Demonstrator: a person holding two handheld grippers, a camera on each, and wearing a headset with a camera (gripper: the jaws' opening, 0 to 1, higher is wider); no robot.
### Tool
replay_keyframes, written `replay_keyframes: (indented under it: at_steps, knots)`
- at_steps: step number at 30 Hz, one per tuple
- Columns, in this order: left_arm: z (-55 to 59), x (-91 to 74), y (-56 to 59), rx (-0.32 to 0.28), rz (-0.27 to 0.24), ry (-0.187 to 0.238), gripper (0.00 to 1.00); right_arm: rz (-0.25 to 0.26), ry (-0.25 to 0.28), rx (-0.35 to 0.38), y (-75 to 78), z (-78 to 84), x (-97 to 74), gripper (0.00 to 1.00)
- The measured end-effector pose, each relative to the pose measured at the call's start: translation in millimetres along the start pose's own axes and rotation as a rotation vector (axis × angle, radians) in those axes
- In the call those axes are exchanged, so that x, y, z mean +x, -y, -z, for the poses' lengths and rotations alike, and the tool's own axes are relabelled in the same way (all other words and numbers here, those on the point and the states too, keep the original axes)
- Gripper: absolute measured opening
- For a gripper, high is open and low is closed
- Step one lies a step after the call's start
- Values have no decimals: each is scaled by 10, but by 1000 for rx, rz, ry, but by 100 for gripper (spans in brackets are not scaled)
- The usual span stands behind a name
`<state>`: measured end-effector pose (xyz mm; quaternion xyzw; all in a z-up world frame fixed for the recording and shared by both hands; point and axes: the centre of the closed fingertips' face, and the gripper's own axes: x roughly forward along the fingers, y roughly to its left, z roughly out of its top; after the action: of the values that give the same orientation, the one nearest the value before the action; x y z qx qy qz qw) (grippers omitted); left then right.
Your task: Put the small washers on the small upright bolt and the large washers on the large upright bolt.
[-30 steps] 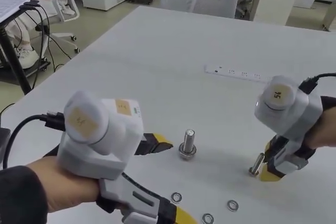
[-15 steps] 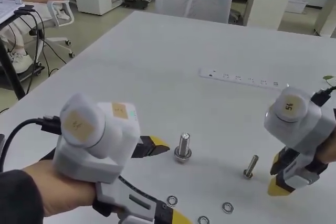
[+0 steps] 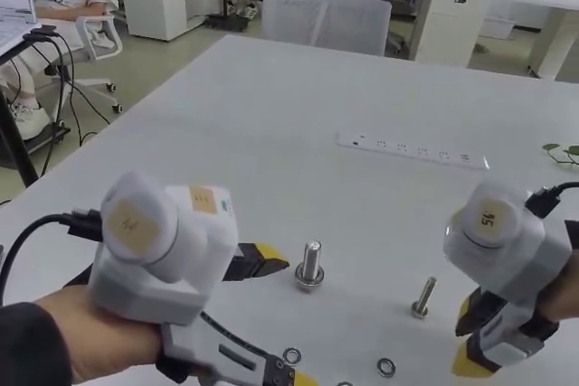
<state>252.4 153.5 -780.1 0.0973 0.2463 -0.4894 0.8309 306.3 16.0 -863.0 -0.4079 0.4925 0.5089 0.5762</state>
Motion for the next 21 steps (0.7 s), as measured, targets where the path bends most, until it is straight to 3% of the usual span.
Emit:
replay_keyframes:
  at_steps: [8,21]
  knots:
    - [-34,-41,15,10,-6,8,87,-12,6,-39,-163,-147,26,29]
    - [-58,-123,24,18,-24,20,87,-25,9,-108,-298,-416,81,29]
